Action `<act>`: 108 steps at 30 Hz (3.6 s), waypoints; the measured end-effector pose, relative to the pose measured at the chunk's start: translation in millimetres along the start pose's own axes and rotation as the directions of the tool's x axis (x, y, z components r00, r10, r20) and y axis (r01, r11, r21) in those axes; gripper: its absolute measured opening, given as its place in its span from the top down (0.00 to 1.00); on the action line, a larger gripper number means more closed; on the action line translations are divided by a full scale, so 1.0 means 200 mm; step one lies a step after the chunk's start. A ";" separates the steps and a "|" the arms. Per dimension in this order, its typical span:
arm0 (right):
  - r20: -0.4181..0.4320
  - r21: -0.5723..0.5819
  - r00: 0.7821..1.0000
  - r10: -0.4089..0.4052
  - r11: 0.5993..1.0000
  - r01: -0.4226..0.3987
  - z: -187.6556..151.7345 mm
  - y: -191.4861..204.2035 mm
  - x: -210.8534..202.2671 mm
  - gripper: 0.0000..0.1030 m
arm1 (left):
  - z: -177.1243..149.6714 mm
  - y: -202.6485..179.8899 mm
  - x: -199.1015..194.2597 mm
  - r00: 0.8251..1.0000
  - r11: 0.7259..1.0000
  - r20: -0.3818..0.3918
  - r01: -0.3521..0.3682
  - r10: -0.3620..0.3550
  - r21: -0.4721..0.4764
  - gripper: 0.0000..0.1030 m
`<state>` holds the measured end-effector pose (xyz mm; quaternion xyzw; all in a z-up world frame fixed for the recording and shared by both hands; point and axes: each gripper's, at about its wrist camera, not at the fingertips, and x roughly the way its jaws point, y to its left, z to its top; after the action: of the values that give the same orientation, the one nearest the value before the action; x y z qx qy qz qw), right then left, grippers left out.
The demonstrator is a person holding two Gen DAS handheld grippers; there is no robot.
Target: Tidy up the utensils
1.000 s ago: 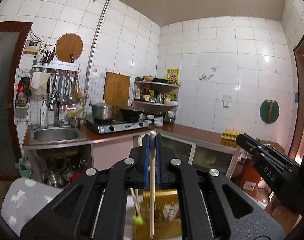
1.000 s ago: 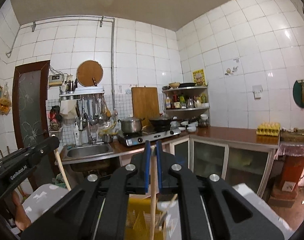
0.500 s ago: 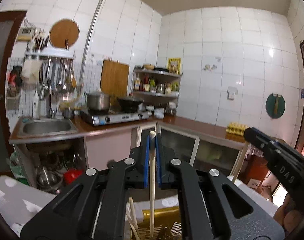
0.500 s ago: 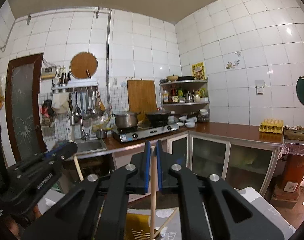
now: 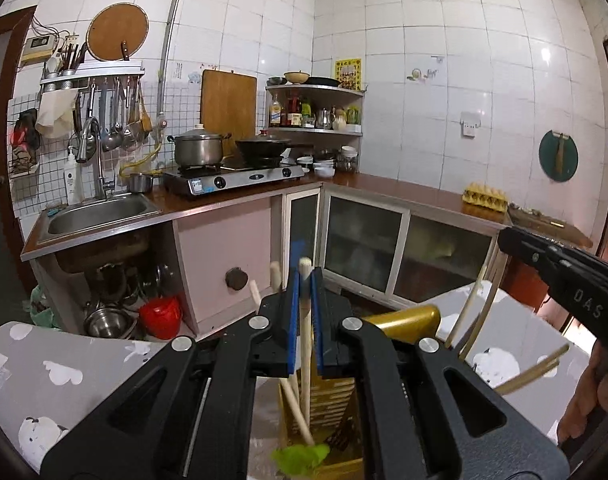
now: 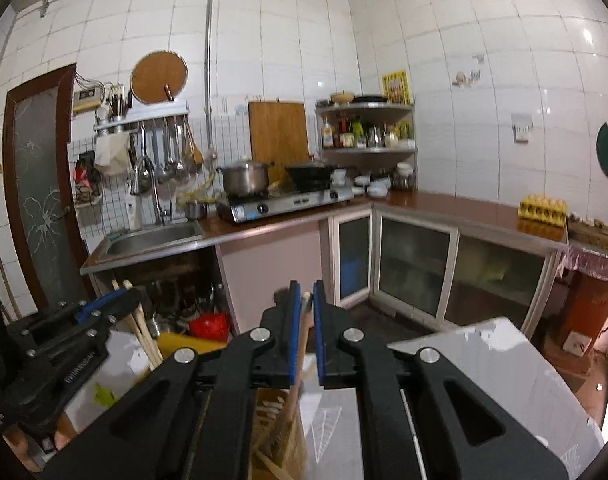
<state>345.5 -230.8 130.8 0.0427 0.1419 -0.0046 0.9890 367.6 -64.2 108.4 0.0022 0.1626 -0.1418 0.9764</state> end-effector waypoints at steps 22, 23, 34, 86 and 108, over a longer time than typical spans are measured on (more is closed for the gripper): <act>-0.110 0.019 0.994 -0.014 1.000 0.016 -0.01 -0.10 -0.24 0.33 | 0.08 0.13 -0.49 0.999 0.999 0.015 -0.042 0.043 -0.029 0.18; -0.103 0.014 0.995 -0.017 1.000 0.019 -0.01 -0.09 -0.29 0.31 | 0.07 0.14 -0.55 0.998 0.998 0.031 -0.049 0.050 -0.031 0.11; 0.014 -0.010 0.999 -0.037 0.999 0.037 -0.23 0.02 -0.91 0.04 | -0.21 0.07 -1.07 0.983 0.987 0.088 -0.162 0.162 -0.010 0.05; 0.074 -0.069 0.996 -0.059 0.996 0.064 -0.98 0.18 -1.27 0.04 | -0.94 -0.08 -1.38 0.949 0.957 0.132 -0.289 0.288 -0.011 0.05; 0.082 -0.057 0.995 -0.055 0.997 0.060 -0.97 0.17 -1.29 0.04 | -0.94 -0.08 -1.38 0.950 0.957 0.120 -0.290 0.290 -0.014 0.05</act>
<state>43.7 -181.0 19.9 0.0090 0.1033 -0.0304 0.9941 53.7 6.6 19.3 0.0194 0.1011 0.0028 0.9947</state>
